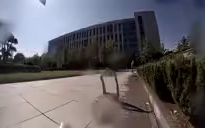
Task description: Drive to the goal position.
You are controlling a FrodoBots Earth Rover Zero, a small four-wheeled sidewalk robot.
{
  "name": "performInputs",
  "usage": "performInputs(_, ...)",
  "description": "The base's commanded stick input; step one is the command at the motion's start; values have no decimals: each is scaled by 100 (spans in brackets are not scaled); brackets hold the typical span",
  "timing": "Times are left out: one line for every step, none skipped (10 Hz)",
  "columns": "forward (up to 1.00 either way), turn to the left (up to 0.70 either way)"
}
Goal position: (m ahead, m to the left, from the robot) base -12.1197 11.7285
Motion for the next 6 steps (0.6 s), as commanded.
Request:
performInputs(5,0)
performInputs(5,0)
performInputs(5,0)
performInputs(5,0)
performInputs(5,0)
performInputs(5,0)
